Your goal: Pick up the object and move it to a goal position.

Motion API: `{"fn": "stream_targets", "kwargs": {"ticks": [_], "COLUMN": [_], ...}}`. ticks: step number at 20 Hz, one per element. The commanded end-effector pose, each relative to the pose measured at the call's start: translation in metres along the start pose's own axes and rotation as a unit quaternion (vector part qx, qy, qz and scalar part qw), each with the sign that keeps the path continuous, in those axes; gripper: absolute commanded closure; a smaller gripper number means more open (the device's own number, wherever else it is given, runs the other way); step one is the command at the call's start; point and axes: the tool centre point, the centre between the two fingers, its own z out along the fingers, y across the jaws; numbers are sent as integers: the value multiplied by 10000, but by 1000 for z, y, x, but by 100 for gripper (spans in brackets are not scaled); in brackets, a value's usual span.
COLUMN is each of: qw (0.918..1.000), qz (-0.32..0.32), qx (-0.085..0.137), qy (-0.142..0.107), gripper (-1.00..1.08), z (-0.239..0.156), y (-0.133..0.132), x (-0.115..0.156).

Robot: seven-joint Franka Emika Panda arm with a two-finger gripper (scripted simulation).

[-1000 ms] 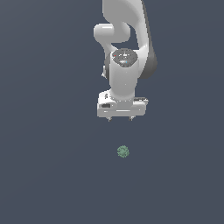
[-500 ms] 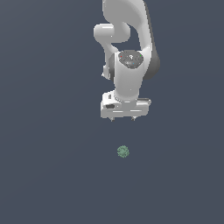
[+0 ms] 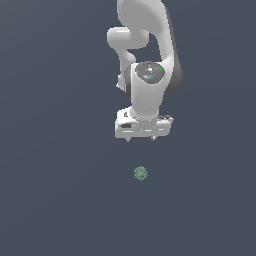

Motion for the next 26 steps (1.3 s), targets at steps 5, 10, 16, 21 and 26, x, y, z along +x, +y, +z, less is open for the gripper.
{"fn": "stream_targets", "kwargs": {"ticks": [5,10,16,21,26], "qw": [10000,9999,9998,9997,9997], "qz": [-57,-123,-195,-233,-253], "qx": [0,0,-1,-1,-2], "qy": [-4,-5,-8,-9,-9], "gripper": [-92,-92,-92,-92,-92], "z": [15,34,58,72,80], "y": [0,0,0,0,0], "x": [22,46,71,83,89]}}
